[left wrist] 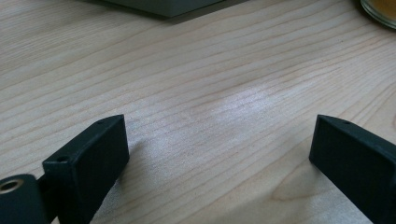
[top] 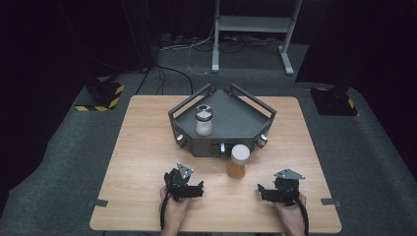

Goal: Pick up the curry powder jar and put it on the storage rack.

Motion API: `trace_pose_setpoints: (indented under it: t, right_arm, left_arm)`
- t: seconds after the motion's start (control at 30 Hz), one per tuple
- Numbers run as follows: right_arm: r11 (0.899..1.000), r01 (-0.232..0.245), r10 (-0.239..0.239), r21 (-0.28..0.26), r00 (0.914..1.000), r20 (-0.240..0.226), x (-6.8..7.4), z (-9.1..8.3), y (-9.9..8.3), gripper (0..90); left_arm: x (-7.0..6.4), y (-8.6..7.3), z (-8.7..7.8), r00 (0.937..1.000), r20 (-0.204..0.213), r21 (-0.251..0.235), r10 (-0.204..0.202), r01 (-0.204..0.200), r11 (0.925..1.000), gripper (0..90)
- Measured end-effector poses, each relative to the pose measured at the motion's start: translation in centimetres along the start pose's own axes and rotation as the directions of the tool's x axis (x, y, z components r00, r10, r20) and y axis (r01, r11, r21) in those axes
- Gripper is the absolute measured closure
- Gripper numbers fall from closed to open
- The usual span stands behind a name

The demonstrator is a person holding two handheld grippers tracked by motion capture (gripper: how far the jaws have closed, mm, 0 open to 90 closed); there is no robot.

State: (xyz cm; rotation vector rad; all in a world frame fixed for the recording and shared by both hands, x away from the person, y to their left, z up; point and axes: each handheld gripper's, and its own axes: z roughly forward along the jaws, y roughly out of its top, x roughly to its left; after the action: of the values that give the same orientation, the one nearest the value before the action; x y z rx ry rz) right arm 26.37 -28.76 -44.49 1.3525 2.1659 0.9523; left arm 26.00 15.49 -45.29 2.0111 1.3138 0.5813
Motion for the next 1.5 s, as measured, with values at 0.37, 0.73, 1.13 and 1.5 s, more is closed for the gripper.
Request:
trace_pose_setpoints:
  t: [0.37,0.73,1.13,1.5]
  right_arm:
    - [0.999,0.038,-0.039,-0.007,0.9977,-0.055,1.4,0.8,0.8,6.7]
    - [0.998,0.051,-0.053,-0.02,0.9916,-0.118,2.1,1.6,1.9,7.3]
    - [0.997,0.058,-0.064,-0.043,0.9857,-0.156,3.2,2.4,3.9,9.3]
    - [0.995,0.051,-0.063,-0.082,0.9872,-0.147,4.4,3.1,5.7,11.1]
  left_arm:
    - [0.0,0.0,0.0,1.0,0.0,0.0,0.0,0.0,1.0,4.8]
    - [0.0,0.0,0.0,1.0,0.0,0.0,0.0,0.0,1.0,4.8]
    - [0.0,0.0,0.0,1.0,0.002,0.0,0.0,0.0,1.0,5.0]
    - [0.0,0.0,0.0,1.0,0.003,-0.002,0.001,-0.001,1.0,5.4]
